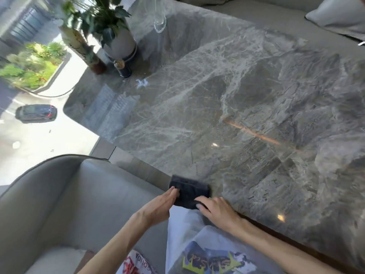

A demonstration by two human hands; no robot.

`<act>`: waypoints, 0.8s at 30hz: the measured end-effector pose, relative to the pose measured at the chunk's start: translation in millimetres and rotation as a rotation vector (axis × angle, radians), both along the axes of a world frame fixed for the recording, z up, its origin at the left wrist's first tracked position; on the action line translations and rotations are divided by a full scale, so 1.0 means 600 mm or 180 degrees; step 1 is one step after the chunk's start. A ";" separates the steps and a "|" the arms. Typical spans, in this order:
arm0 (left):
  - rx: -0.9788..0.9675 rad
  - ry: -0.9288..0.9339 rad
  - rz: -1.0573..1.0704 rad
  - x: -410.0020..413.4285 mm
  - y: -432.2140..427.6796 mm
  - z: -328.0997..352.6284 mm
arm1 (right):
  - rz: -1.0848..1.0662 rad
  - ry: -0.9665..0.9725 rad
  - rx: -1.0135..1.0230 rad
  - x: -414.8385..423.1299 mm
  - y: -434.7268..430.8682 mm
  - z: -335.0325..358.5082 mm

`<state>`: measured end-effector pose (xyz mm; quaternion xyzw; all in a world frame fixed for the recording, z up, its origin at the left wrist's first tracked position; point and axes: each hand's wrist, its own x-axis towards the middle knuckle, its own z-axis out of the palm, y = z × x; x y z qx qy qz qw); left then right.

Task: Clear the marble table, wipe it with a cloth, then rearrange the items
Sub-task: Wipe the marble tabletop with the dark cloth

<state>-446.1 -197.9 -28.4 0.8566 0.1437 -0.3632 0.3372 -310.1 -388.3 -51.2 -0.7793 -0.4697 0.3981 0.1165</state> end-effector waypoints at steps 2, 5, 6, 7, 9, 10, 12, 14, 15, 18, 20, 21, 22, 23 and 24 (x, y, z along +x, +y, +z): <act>-0.0265 0.0389 0.0283 0.006 0.022 0.037 | 0.0134 0.0832 -0.0324 0.029 0.027 0.031; -0.0623 0.0721 0.0716 0.026 0.067 0.086 | 0.0239 0.1717 -0.0437 0.067 0.086 0.080; -0.0733 0.0784 0.0899 0.036 0.086 0.104 | 0.0171 0.1970 -0.0447 0.079 0.105 0.098; -0.0793 0.0778 0.1047 0.049 0.106 0.125 | 0.0101 0.2137 -0.0465 0.093 0.124 0.116; -0.0769 0.0584 0.1296 0.076 0.150 0.170 | -0.0003 0.2262 -0.0450 0.126 0.161 0.155; -0.0733 0.0435 0.1399 0.091 0.174 0.194 | -0.0064 0.2300 -0.0387 0.145 0.181 0.175; -0.0711 0.0138 0.1526 0.125 0.221 0.238 | -0.0243 0.2401 -0.0294 0.188 0.225 0.213; -0.0672 -0.0046 0.1573 0.164 0.268 0.276 | -0.0332 0.2399 -0.0202 0.233 0.274 0.248; -0.0644 -0.0103 0.1569 0.186 0.292 0.290 | -0.0321 0.2339 -0.0156 0.256 0.301 0.261; -0.0496 -0.0265 0.1556 0.257 0.373 0.309 | -0.0253 0.2056 -0.0065 0.326 0.392 0.278; -0.0294 -0.0379 0.1514 0.310 0.429 0.305 | -0.0273 0.1776 -0.0020 0.370 0.454 0.274; -0.0158 -0.0434 0.1458 0.339 0.457 0.298 | -0.0313 0.1630 -0.0008 0.391 0.484 0.268; 0.0012 -0.0489 0.1363 0.369 0.485 0.289 | -0.0368 0.1469 -0.0015 0.412 0.512 0.260; 0.0186 -0.0537 0.1235 0.401 0.512 0.277 | -0.0437 0.1286 -0.0050 0.434 0.540 0.251; 0.0351 -0.0579 0.1087 0.434 0.539 0.263 | -0.0524 0.1094 -0.0105 0.455 0.568 0.241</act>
